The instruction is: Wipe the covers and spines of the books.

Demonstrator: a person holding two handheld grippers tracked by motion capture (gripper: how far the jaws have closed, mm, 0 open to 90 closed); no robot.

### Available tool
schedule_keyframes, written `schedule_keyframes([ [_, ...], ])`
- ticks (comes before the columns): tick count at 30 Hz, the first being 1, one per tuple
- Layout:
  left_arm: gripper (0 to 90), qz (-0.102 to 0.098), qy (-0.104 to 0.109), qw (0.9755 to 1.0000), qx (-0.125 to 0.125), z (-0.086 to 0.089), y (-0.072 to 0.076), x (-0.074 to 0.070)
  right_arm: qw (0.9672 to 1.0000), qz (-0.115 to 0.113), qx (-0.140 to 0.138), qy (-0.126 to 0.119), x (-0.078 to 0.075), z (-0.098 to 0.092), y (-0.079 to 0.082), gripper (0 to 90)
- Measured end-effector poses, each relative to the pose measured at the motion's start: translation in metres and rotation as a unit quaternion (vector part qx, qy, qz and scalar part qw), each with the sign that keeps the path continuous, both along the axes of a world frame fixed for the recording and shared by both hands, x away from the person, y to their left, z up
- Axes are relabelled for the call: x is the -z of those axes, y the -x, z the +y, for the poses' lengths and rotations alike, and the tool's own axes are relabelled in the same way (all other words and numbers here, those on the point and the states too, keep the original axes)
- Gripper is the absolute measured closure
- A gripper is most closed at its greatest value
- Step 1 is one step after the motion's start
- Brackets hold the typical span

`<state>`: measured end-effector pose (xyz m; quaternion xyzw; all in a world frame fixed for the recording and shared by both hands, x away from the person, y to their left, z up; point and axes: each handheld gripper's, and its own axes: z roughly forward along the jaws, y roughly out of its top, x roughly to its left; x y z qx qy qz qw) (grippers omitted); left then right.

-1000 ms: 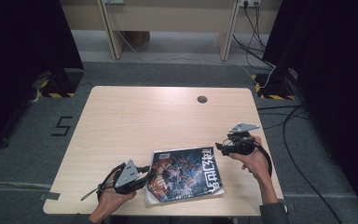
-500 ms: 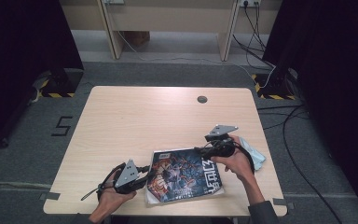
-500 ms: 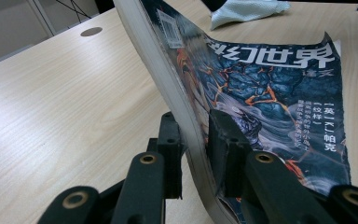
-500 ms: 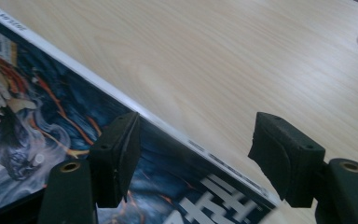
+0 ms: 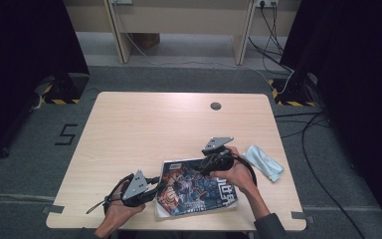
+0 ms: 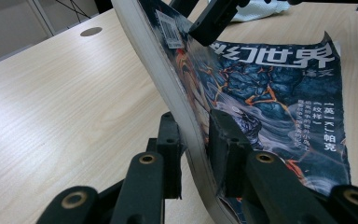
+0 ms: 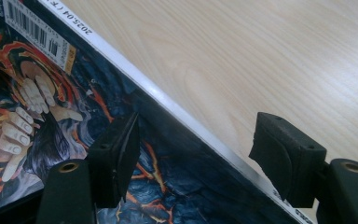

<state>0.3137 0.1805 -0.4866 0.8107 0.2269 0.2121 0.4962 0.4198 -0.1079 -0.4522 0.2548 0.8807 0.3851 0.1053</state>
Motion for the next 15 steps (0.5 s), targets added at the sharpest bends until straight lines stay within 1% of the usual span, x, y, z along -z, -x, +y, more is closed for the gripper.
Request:
schedule_keyframes([
  [3,74.5,0.001,0.001,1.0,0.0,0.0001,-0.0004,0.0003,1.0,0.006,-0.005,0.002,0.0022,0.0015,0.0,33.7],
  [4,74.4,0.001,0.0,1.0,0.0,0.0,-0.0006,0.0005,0.9999,0.006,-0.009,0.005,0.0032,0.0017,-0.0003,33.4],
  [6,74.2,0.002,-0.004,1.0,-0.001,0.0001,-0.0012,0.0011,0.9999,0.006,-0.006,0.006,0.0039,0.0022,0.0006,33.5],
  [9,73.9,0.006,-0.007,0.9999,-0.007,0.0009,-0.0023,0.0024,0.9998,0.004,-0.01,0.015,0.0029,0.0019,0.0022,36.5],
  [11,73.1,0.016,-0.008,0.9997,-0.016,0.0026,-0.0037,0.0033,0.9996,0.003,-0.017,0.022,0.0021,0.0005,0.0035,41.0],
  [13,72.9,0.027,-0.009,0.9992,-0.028,0.0049,-0.006,0.0054,0.9994,0.01,-0.02,0.027,0.001,-0.0006,0.0052,46.5],
  [14,72.8,0.031,-0.009,0.999,-0.031,0.0058,-0.0067,0.0058,0.9991,0.01,-0.028,0.03,0.0006,-0.0012,0.0066,49.3],
  [15,72.7,0.036,-0.007,0.9987,-0.035,0.0071,-0.0077,0.0065,0.9984,0.011,-0.04,0.038,0.0003,-0.002,0.0084,53.9],
])
